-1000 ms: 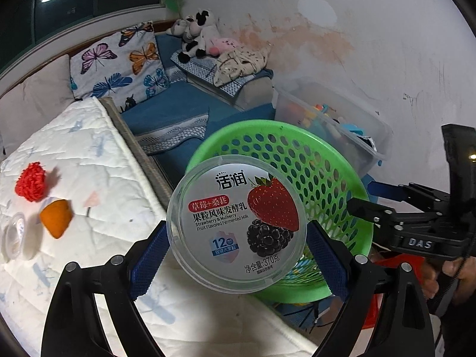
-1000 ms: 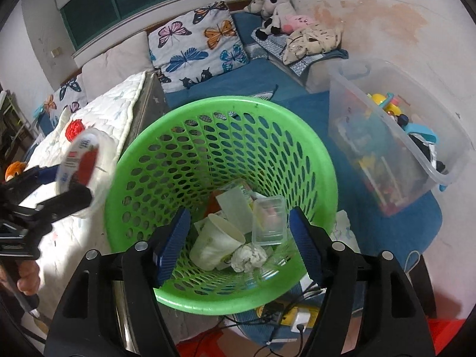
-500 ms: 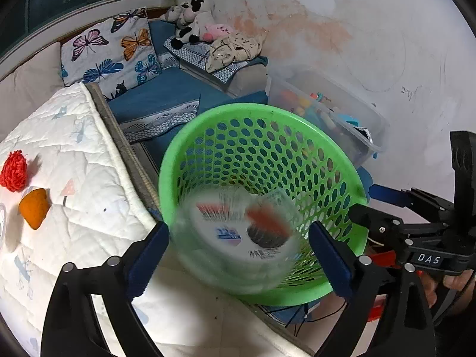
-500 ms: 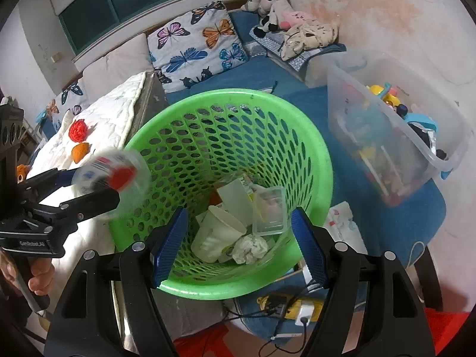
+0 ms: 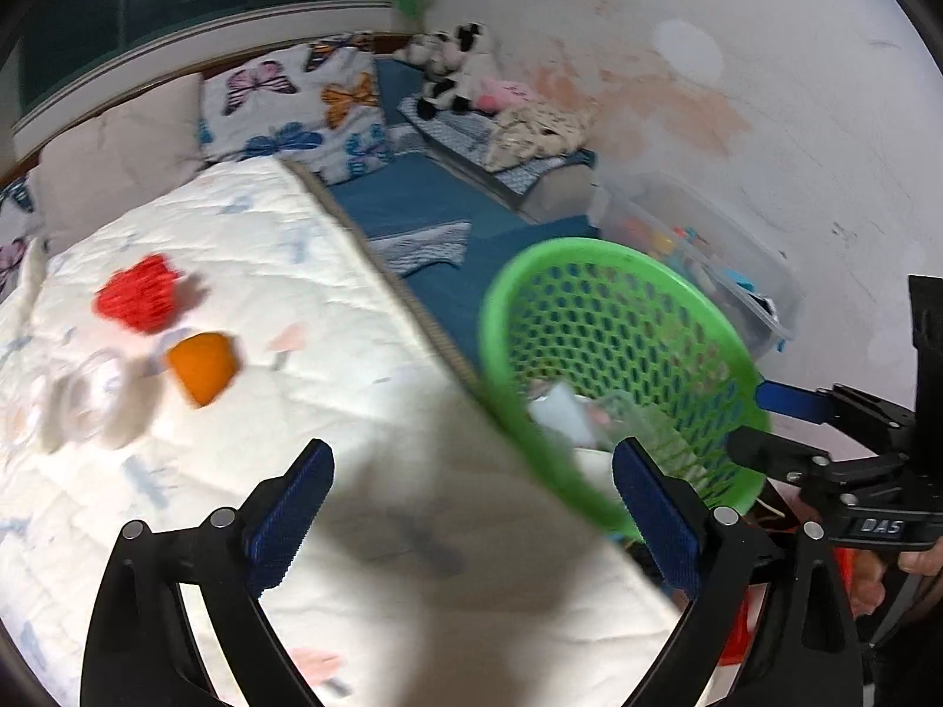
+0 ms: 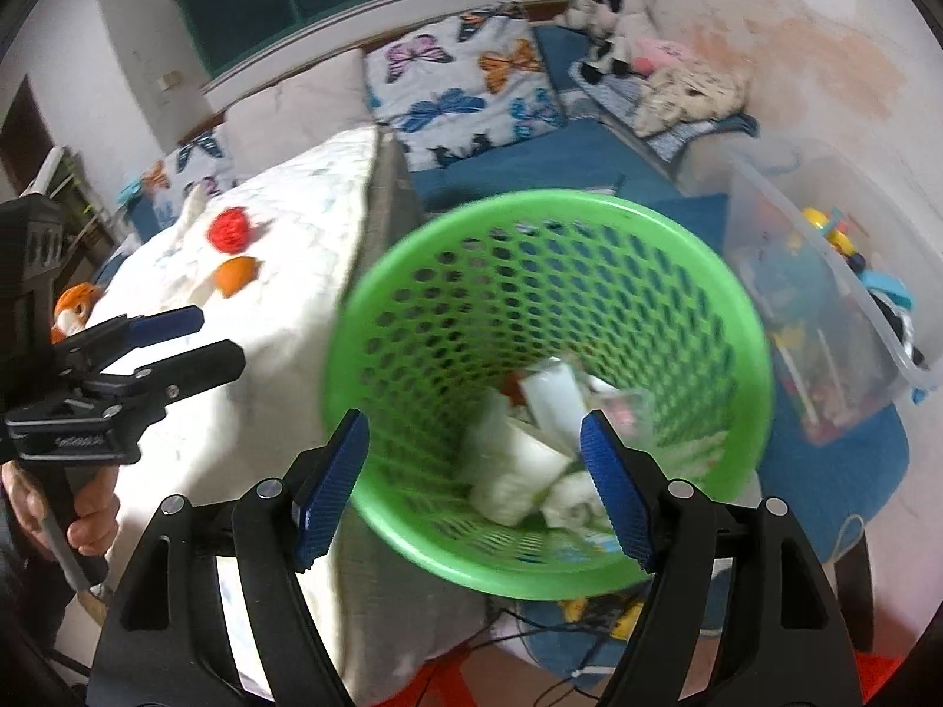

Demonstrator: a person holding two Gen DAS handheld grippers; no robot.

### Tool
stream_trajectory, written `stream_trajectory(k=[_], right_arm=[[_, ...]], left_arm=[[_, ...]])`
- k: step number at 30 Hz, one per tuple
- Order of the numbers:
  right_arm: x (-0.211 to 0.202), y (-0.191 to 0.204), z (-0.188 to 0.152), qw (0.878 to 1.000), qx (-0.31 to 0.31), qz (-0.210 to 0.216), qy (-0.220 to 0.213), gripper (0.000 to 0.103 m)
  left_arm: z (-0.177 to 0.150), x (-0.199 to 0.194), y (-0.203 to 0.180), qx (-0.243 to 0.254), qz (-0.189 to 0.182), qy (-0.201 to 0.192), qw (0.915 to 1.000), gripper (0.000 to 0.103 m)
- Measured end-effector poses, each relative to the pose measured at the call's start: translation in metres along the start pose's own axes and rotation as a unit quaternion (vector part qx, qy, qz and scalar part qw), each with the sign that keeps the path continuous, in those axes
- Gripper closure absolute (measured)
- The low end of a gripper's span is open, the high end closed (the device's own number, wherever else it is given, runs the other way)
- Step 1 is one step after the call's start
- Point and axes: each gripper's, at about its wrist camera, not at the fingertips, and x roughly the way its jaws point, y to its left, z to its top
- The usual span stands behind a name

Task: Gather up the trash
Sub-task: 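Bring both grippers back over the bed toward the orange peel and clear tubs, then grasp the orange peel with the right while the left grasps a small clear round tub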

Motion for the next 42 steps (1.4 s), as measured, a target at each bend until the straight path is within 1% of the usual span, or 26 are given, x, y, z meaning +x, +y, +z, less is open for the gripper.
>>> stream_trajectory(k=[6, 9, 16, 24, 28, 30, 31, 34, 37, 42], right_arm=[[0.005, 0.039, 0.016, 0.999, -0.040, 0.029, 0.000, 0.026], [0.012, 0.066, 0.029, 0.997, -0.066, 0.045, 0.001, 0.026], [0.037, 0.121, 0.059, 0.991, -0.117, 0.070, -0.001, 0.026], [0.074, 0.167, 0.086, 0.984, -0.150, 0.093, 0.006, 0.026], [0.101, 0.184, 0.094, 0.982, -0.160, 0.103, 0.020, 0.031], [0.116, 0.188, 0.095, 0.982, -0.156, 0.107, 0.030, 0.033], [0.122, 0.189, 0.096, 0.982, -0.153, 0.109, 0.034, 0.036], [0.141, 0.192, 0.097, 0.982, -0.146, 0.111, 0.044, 0.037], [0.159, 0.193, 0.098, 0.982, -0.136, 0.116, 0.058, 0.043], [0.182, 0.193, 0.097, 0.983, -0.127, 0.117, 0.069, 0.044]], left_arm=[[-0.007, -0.021, 0.047, -0.026, 0.044, -0.010, 0.9987, 0.011], [-0.011, -0.031, 0.073, -0.043, 0.063, -0.016, 0.9970, 0.011], [-0.013, -0.055, 0.132, -0.089, 0.103, -0.030, 0.9902, 0.011], [-0.012, -0.075, 0.181, -0.117, 0.140, -0.042, 0.9823, 0.011], [-0.013, -0.078, 0.197, -0.131, 0.145, -0.043, 0.9798, 0.011], [-0.016, -0.077, 0.204, -0.136, 0.147, -0.041, 0.9790, 0.011], [-0.017, -0.076, 0.207, -0.137, 0.147, -0.039, 0.9788, 0.011], [-0.022, -0.073, 0.214, -0.141, 0.148, -0.033, 0.9782, 0.011], [-0.024, -0.067, 0.219, -0.145, 0.149, -0.028, 0.9779, 0.011], [-0.027, -0.059, 0.226, -0.148, 0.146, -0.021, 0.9779, 0.011]])
